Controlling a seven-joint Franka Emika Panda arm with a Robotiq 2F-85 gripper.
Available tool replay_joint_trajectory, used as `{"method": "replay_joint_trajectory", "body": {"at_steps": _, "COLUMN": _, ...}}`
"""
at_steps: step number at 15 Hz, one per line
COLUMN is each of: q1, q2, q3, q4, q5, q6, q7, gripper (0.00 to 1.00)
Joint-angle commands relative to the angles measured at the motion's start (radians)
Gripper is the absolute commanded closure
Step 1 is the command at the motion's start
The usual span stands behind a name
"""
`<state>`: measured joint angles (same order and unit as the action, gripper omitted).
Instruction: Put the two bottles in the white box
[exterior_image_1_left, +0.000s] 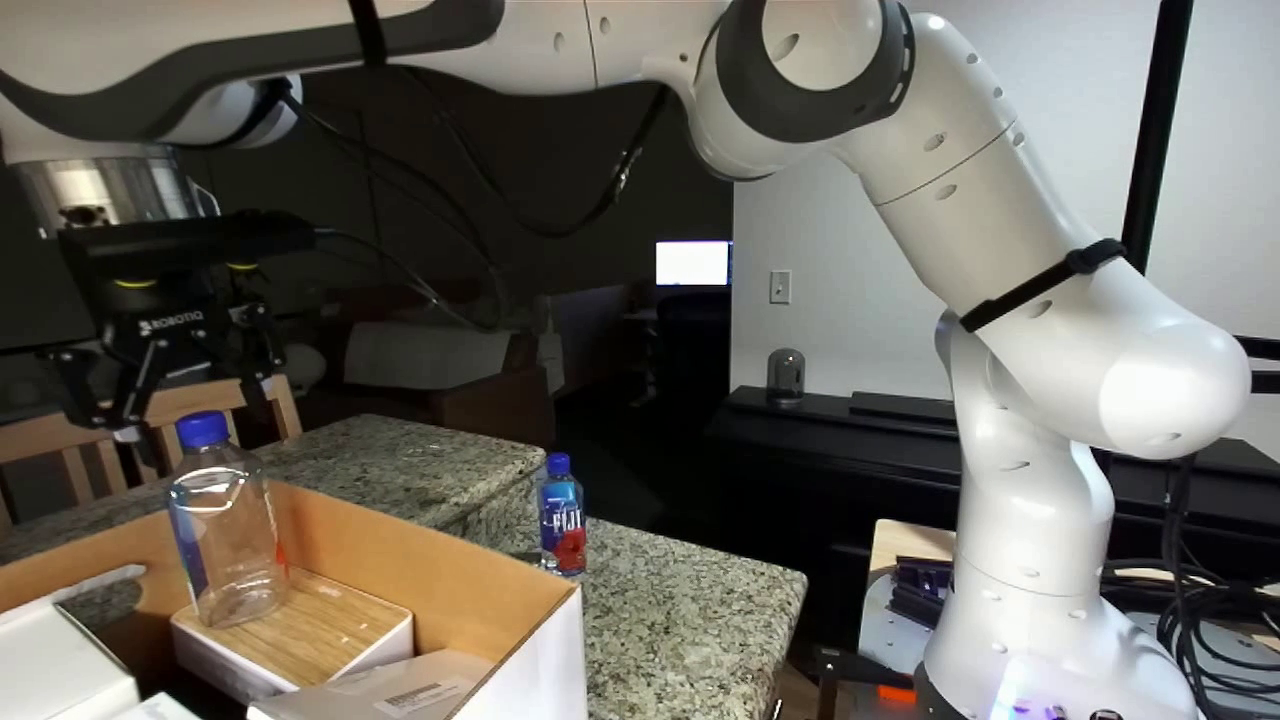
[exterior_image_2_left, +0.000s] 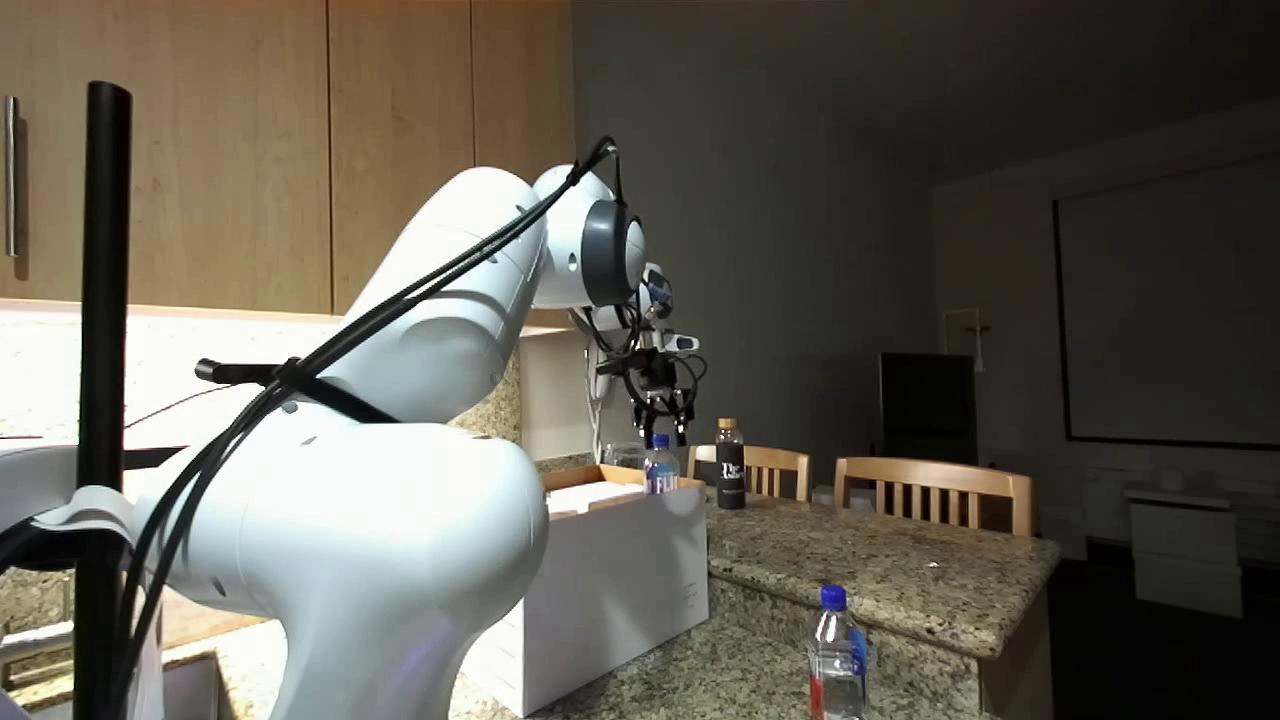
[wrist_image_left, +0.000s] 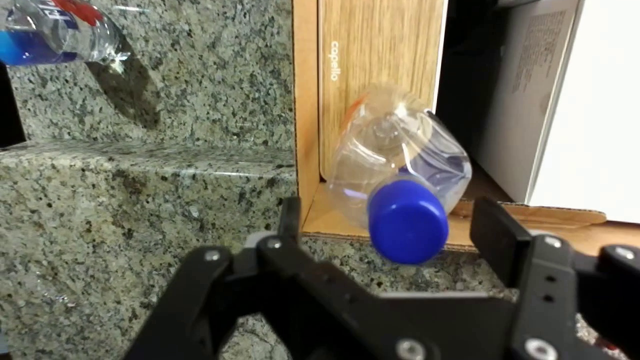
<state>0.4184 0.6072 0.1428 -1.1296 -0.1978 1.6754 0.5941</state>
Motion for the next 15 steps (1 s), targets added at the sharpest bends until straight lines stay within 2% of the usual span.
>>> {"method": "replay_joint_trajectory", "body": {"at_steps": 1, "q1": -0.015, "q2": -0.061, "q3": -0.012, "q4": -0.014, "q5": 0.005, "q6": 0.01, "q7": 0.018, "gripper": 0.0}}
{"method": "replay_joint_trajectory", "body": {"at_steps": 4, "q1": -0.036, "q2": -0.156, "q3": -0.036, "q4": -0.067, "q5": 0.009, "q6": 0.033, "q7": 0.042, "gripper": 0.0}}
{"method": "replay_joint_trajectory", "body": {"at_steps": 7, "q1": -0.086, "q2": -0.267, "q3": -0.071, "q4": -0.152, "q5": 0.025, "q6": 0.064, "q7": 0.054, "gripper": 0.0}}
{"method": "replay_joint_trajectory", "body": {"at_steps": 11, "q1": -0.165, "q2": -0.399, "q3": -0.133, "q4": -0.324, "q5": 0.023, "q6": 0.143, "q7": 0.051, "gripper": 0.0}}
{"method": "replay_joint_trajectory", "body": {"at_steps": 15, "q1": -0.245, "q2": -0.488, "q3": -0.193, "q4": -0.514, "q5": 0.046, "q6": 0.278, "q7": 0.033, "gripper": 0.0}}
